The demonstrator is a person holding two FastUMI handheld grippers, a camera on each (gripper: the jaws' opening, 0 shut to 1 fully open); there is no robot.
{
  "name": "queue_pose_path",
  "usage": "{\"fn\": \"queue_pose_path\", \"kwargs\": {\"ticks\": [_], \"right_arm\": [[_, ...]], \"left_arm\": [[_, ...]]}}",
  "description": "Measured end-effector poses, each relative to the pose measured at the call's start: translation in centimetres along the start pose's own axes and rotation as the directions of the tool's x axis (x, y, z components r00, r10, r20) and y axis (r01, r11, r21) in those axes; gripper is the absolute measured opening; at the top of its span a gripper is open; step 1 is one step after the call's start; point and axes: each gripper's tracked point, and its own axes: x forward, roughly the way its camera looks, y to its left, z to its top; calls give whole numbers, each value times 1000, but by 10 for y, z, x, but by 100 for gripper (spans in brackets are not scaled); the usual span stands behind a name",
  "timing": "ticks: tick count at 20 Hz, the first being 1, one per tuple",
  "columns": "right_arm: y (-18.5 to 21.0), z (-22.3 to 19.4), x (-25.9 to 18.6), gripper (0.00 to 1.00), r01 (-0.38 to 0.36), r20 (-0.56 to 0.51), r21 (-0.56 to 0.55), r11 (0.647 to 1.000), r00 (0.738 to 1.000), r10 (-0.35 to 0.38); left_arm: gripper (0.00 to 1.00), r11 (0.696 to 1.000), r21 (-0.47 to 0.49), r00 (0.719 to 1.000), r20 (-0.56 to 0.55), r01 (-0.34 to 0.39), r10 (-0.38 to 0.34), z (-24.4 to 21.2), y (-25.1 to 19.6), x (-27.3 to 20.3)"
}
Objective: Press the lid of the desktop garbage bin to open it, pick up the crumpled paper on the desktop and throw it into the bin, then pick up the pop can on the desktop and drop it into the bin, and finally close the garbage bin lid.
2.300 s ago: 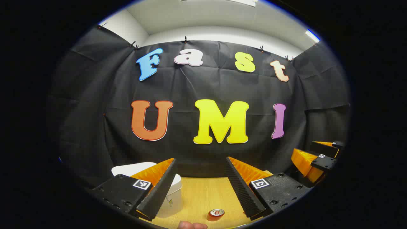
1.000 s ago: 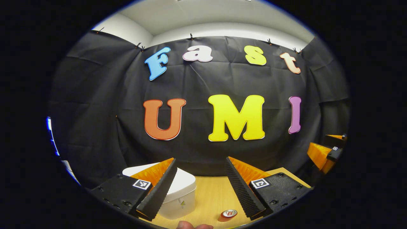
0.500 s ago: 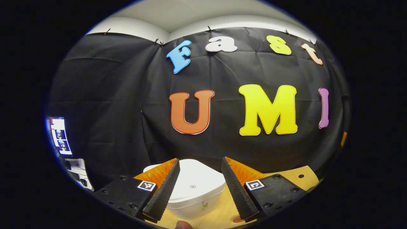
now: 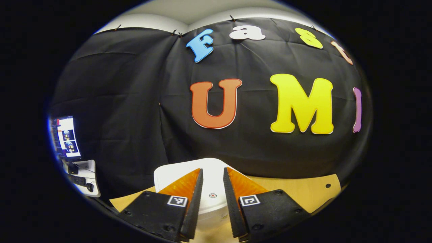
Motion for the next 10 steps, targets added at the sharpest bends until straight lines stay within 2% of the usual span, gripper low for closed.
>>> {"fn": "queue_pose_path", "kwargs": {"ticks": [2, 6, 10], "right_arm": [[0, 1, 1, 94, -4, 2, -7, 1000, 1000, 4], [1, 0, 4, 94, -8, 1, -20, 1000, 1000, 8], [-1, -6, 9, 94, -3, -13, -18, 1000, 1000, 2]], "left_arm": [[28, 1000, -13, 999, -50, 5, -6, -15, -3, 8], [17, 998, -29, 994, -100, -57, 54, -31, 9, 15], [5, 996, -38, 986, -152, -76, 69, -45, 13, 18]]}}
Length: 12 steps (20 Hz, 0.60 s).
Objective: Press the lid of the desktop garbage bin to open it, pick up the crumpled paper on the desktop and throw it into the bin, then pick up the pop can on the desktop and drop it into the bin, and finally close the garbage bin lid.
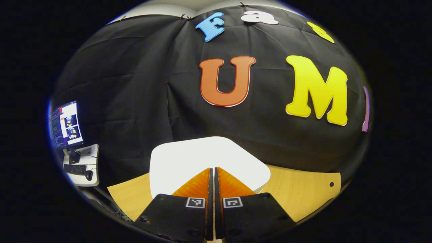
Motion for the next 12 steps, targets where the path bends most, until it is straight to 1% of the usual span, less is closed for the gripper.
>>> {"fn": "queue_pose_path", "kwargs": {"ticks": [1, 4, 6, 7, 8, 12], "right_arm": [[1, -2, 1, 94, -1, -4, 2, 1000, 1000, 1], [4, -4, 3, 94, -8, -10, -3, 1000, 1000, 8], [6, -5, 4, 94, -11, -7, 5, 1000, 1000, 11], [7, -7, 4, 94, -13, -9, 8, 1000, 1000, 13], [8, -7, 5, 94, -14, -13, 10, 1000, 1000, 14], [7, -9, 5, 94, -18, -16, 14, 1000, 1000, 19]], "left_arm": [[4, 1000, 2, 1000, 7, 2, -2, 1, 0, 1], [4, 1000, -20, 1000, -1, 4, -4, -4, -2, 3], [4, 1000, 13, 1000, -19, -12, 13, -8, -1, 3], [3, 999, 36, 1000, -15, -25, 25, -9, 1, 3], [4, 999, 38, 999, -5, -34, 34, -9, 2, 3], [3, 999, 14, 998, 45, -35, 34, -5, -2, 3]]}}
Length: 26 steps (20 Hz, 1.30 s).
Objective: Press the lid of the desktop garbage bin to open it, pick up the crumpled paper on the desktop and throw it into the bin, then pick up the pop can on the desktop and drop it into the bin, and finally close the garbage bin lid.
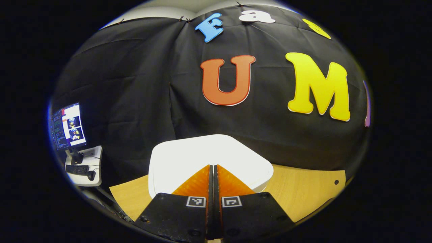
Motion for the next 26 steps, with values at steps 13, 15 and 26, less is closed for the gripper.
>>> {"fn": "queue_pose_path", "kwargs": {"ticks": [13, 15, 26], "right_arm": [[-11, 9, -5, 93, 29, 26, 25, 999, 999, -30], [-12, 12, -9, 93, 29, 43, 15, 999, 999, -29], [-8, -17, -18, 94, -37, -21, 64, 997, 999, 38]], "left_arm": [[49, 962, 149, 935, 240, 230, -260, 81, -50, -51], [76, 954, 142, 919, 264, 262, -292, 88, -56, -61], [97, 899, 124, 860, 260, 421, -439, 82, -68, -107]]}}
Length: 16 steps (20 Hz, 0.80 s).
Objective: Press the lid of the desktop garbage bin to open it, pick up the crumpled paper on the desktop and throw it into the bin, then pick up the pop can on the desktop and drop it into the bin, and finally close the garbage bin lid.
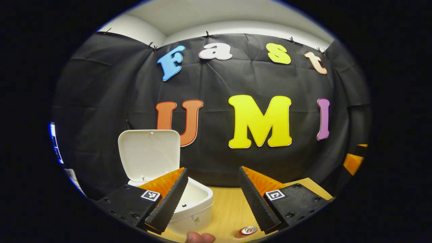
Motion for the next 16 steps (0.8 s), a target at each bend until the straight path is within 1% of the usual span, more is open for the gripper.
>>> {"fn": "queue_pose_path", "kwargs": {"ticks": [3, 5, 6, 8, 13, 16], "right_arm": [[-10, -29, -2, 95, -4, -65, 13, 1000, 998, 4], [-11, -50, -4, 94, -24, -111, 13, 1000, 994, 26], [-13, -62, -4, 94, -35, -135, 6, 999, 990, 35], [-16, -88, -4, 94, -54, -188, -4, 999, 981, 52], [-16, -161, -9, 95, -107, -327, 17, 994, 939, 107], [-17, -209, -12, 95, -122, -418, 22, 992, 901, 120]], "left_arm": [[97, 999, 13, 999, -7, 38, -37, -6, -7, -15], [97, 999, 16, 999, -15, 46, -46, -10, -8, -24], [97, 998, 10, 998, -26, 63, -63, -14, -14, -30], [97, 997, 12, 995, -62, 81, -81, -26, -18, -40], [97, 994, 14, 983, -147, 112, -108, -57, -21, -65], [97, 992, 20, 976, -182, 122, -116, -67, -20, -75]]}}
